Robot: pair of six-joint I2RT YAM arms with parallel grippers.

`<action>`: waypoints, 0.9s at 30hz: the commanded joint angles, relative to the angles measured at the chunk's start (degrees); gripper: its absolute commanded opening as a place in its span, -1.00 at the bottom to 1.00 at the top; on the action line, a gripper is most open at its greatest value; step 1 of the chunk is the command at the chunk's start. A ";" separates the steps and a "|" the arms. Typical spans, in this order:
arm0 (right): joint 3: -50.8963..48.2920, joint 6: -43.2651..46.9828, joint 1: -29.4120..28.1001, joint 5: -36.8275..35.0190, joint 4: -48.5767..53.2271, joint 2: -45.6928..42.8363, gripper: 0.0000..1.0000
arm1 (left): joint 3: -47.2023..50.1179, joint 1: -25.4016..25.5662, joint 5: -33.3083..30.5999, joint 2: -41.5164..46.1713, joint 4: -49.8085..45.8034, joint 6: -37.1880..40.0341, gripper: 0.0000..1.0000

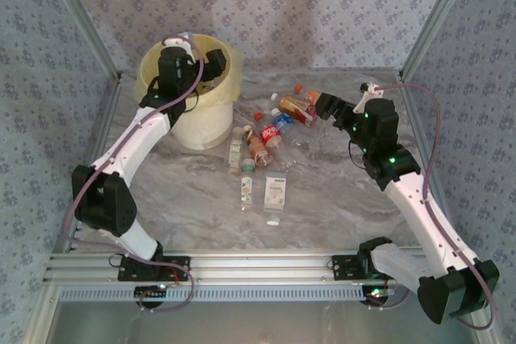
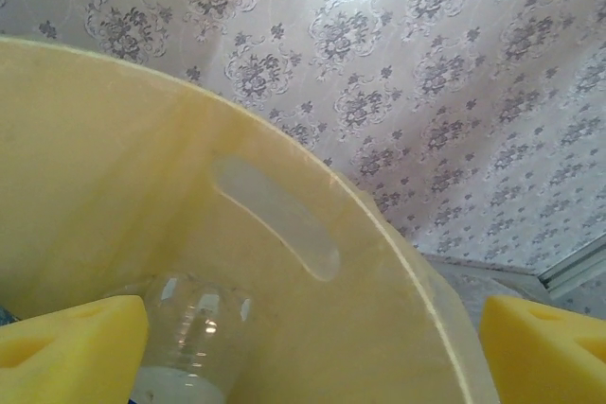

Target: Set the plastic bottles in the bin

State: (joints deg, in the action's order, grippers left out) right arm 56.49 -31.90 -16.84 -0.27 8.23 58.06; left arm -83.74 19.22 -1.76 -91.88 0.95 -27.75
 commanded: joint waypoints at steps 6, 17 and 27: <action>-1.54 0.44 0.32 -1.82 1.59 1.83 1.00 | -2.97 -0.33 6.77 6.74 -2.98 -0.72 0.95; -2.84 -3.72 -1.43 -6.42 11.13 8.18 1.00 | -0.87 2.30 13.25 12.91 -10.64 -2.17 0.96; -5.14 -13.72 -12.47 -8.78 19.35 11.90 1.00 | 8.88 8.79 12.04 21.55 -15.79 0.85 0.96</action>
State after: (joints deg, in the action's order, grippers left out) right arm 52.14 -40.91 -26.24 -7.75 23.33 68.90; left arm -77.97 27.62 9.91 -72.84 -13.28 -28.14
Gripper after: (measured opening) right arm 0.999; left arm 0.979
